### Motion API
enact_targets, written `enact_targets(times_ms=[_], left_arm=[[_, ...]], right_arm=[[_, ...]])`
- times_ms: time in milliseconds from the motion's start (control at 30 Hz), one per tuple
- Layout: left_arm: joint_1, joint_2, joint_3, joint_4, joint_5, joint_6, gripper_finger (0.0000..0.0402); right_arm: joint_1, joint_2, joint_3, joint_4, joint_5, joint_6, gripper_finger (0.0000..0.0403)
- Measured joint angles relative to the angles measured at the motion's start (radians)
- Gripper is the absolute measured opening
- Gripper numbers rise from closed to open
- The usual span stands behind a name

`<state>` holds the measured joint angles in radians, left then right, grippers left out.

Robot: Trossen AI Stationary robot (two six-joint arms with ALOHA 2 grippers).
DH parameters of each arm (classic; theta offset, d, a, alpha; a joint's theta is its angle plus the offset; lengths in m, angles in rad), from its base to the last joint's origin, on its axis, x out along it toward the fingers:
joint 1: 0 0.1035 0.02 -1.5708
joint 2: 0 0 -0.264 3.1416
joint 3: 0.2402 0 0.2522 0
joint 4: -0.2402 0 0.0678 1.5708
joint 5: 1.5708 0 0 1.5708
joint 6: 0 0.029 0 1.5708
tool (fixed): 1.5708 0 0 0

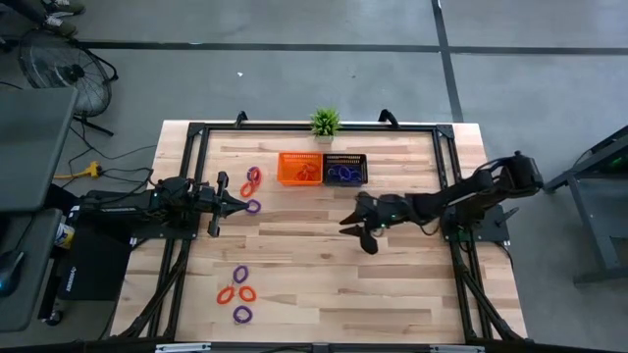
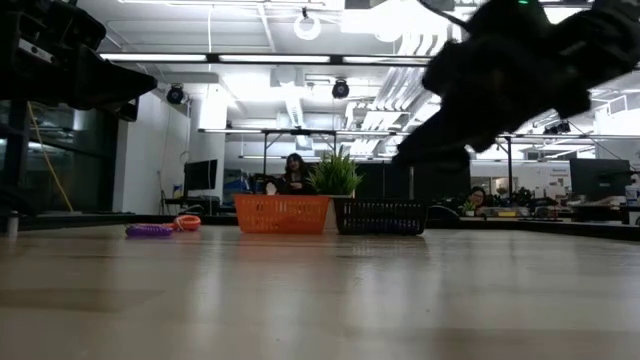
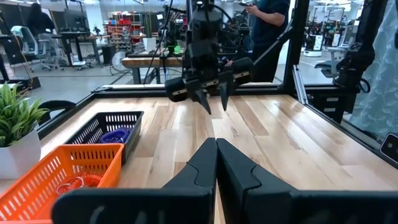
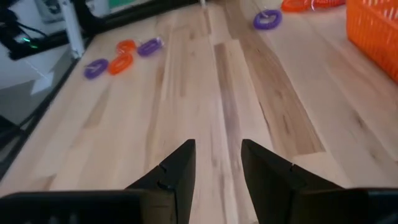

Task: Sort spring keychains into baskets
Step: Put the orange spring keychain into the orange basket

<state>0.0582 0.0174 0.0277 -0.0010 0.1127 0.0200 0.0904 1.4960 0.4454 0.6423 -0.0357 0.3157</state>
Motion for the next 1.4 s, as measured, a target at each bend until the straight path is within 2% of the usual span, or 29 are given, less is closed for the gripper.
enact_targets(times_ms=[200,867,1133,1400], left_arm=[[0.0,0.0,0.0,0.0,0.0,0.0,0.0001],[0.0,0.0,0.0,0.0,0.0,0.0,0.0001],[0.0,0.0,0.0,0.0,-0.001,0.0,0.0001],[0.0,0.0,0.0,0.0,-0.001,0.0,0.0001]], right_arm=[[0.022,-0.094,-0.132,0.069,0.0,-0.002,0.0124],[0.035,-0.524,-0.435,0.001,-0.008,-0.002,0.0124],[0.035,-0.646,-0.436,-0.197,-0.024,-0.002,0.0124],[0.035,-0.797,-0.436,-0.472,-0.024,-0.002,0.0124]])
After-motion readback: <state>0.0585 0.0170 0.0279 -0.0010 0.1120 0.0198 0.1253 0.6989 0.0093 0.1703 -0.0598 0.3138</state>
